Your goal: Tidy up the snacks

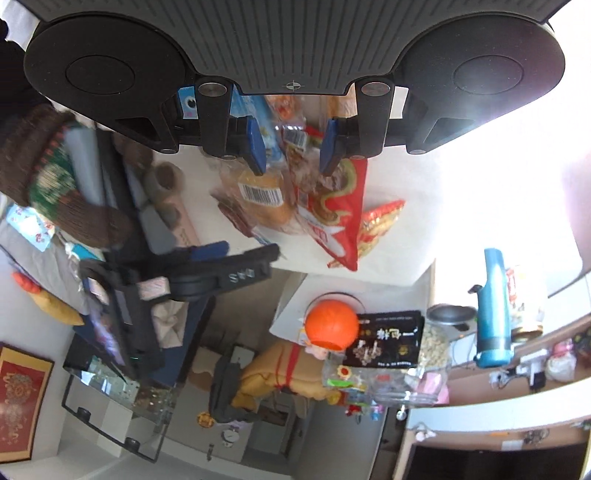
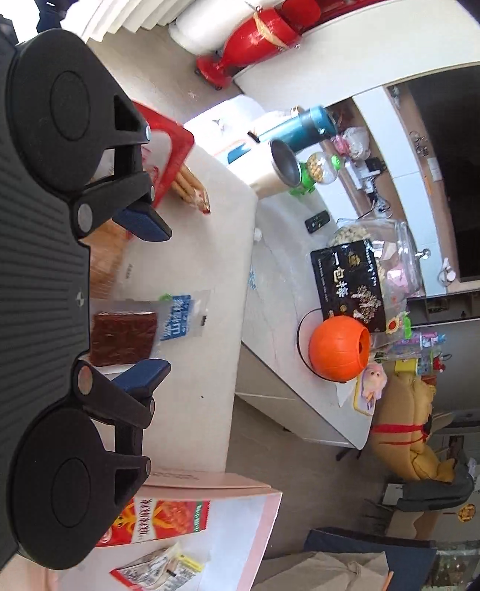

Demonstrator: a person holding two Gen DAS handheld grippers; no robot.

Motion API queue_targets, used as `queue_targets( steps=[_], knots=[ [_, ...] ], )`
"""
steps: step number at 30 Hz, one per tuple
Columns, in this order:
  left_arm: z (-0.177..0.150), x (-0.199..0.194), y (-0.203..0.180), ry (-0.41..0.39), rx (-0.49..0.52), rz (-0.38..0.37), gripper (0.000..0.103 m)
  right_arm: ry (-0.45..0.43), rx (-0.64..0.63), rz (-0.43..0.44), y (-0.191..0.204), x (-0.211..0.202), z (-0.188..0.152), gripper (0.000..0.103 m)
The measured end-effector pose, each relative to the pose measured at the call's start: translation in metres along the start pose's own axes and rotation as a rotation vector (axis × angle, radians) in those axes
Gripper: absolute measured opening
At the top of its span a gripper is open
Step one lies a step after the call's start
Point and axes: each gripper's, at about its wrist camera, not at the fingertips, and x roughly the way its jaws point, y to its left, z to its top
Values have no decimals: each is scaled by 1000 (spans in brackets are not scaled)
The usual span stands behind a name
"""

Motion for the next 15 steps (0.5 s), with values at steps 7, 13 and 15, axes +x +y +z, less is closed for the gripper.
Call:
queue_targets(
  steps=[7,13,15],
  knots=[
    [-28,0,-4,57,-5,-50,36,130,-91,-92,-1,40,-9,38],
    [-35,11,-10,65,10,-37,36,180,-156,-58,-5,-7,-48,32],
    [-34,6,-13,59,17,-32,36,189,-157,-43,-12,-27,-64,32]
  ],
)
